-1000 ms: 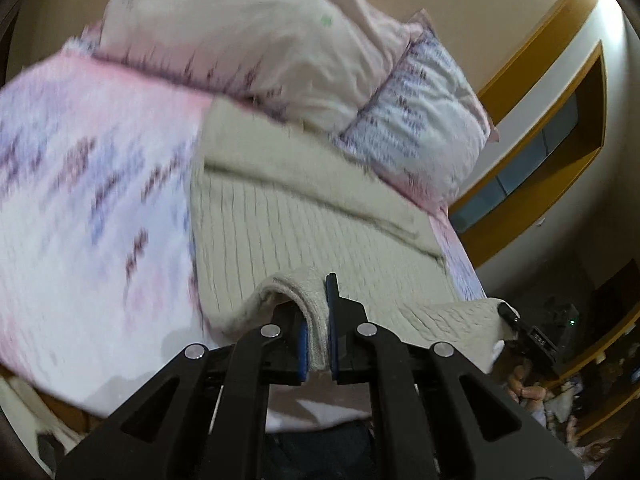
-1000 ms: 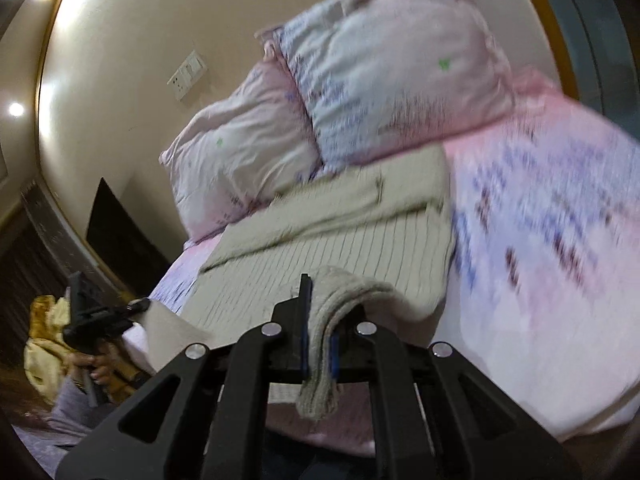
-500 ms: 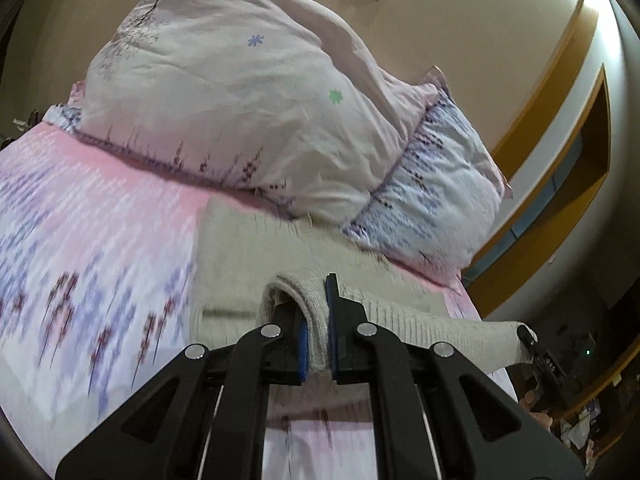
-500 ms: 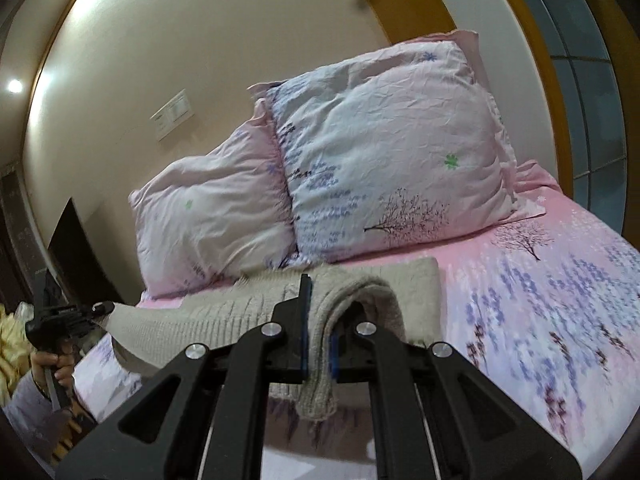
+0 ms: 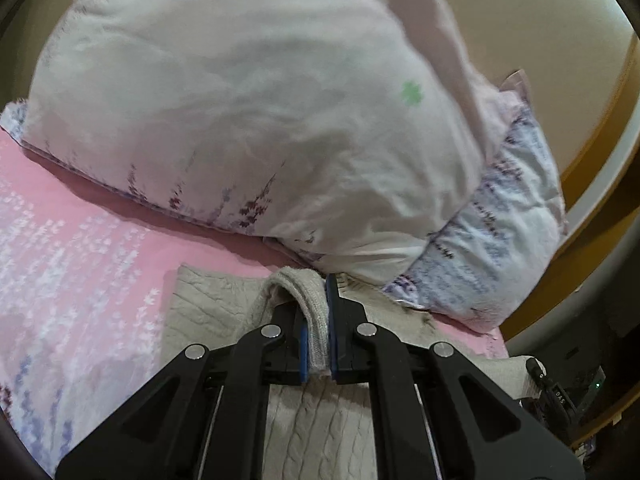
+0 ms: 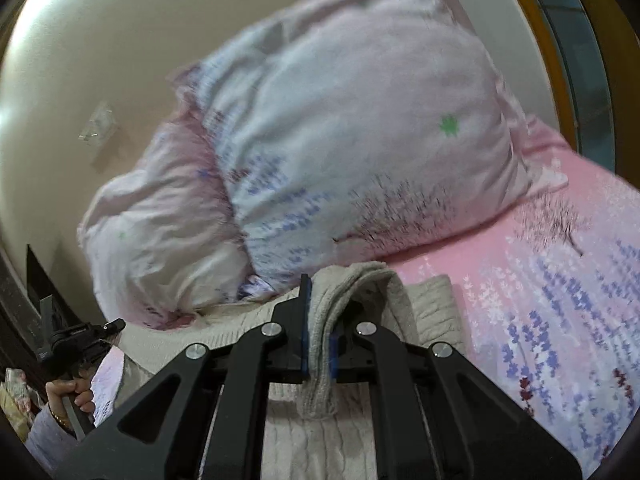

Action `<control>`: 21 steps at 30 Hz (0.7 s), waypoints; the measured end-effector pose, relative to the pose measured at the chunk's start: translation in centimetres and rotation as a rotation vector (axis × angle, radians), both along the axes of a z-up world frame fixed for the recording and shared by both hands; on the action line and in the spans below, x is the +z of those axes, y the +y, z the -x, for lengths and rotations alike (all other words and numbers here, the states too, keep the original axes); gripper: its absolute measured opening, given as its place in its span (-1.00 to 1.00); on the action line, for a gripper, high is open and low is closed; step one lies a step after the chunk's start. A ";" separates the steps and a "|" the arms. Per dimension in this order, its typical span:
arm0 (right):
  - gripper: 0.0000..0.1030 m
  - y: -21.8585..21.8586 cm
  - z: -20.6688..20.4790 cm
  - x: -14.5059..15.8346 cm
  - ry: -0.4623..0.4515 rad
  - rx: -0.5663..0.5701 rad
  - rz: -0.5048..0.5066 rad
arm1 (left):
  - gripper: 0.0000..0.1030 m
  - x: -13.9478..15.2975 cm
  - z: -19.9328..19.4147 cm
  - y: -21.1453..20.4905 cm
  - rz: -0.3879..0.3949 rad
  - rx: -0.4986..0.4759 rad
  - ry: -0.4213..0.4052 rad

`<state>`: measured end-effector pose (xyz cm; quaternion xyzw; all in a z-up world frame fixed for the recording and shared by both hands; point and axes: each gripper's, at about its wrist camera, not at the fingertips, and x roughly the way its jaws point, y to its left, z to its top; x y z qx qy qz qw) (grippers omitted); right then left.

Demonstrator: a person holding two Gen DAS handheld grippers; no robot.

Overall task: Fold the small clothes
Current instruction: 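Fold the lifted hem over toward the collar with both tools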

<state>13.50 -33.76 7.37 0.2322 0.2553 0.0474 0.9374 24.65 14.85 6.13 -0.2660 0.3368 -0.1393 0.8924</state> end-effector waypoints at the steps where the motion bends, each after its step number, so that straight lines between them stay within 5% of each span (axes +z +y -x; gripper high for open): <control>1: -0.87 -0.3 -0.7 -0.7 0.029 -0.007 -0.013 | -0.88 -0.4 -0.4 -0.1 0.001 -0.001 0.011; 7: -0.83 -1.5 -3.1 -4.2 0.159 -0.076 -0.086 | -0.88 -2.5 -2.7 -0.7 -0.011 -0.002 0.073; 11: -0.08 -2.7 -5.0 -6.1 0.268 -0.128 -0.198 | -0.87 -3.9 -3.9 -1.3 -0.008 -0.006 0.116; 16: 0.19 -2.7 -5.5 -5.3 0.241 -0.134 -0.197 | -0.84 -4.8 -4.9 -1.6 0.023 -0.010 0.173; 21: 0.21 -3.2 -4.4 -4.6 0.237 -0.144 -0.181 | -0.11 -4.6 -4.3 -1.4 0.024 -0.014 0.152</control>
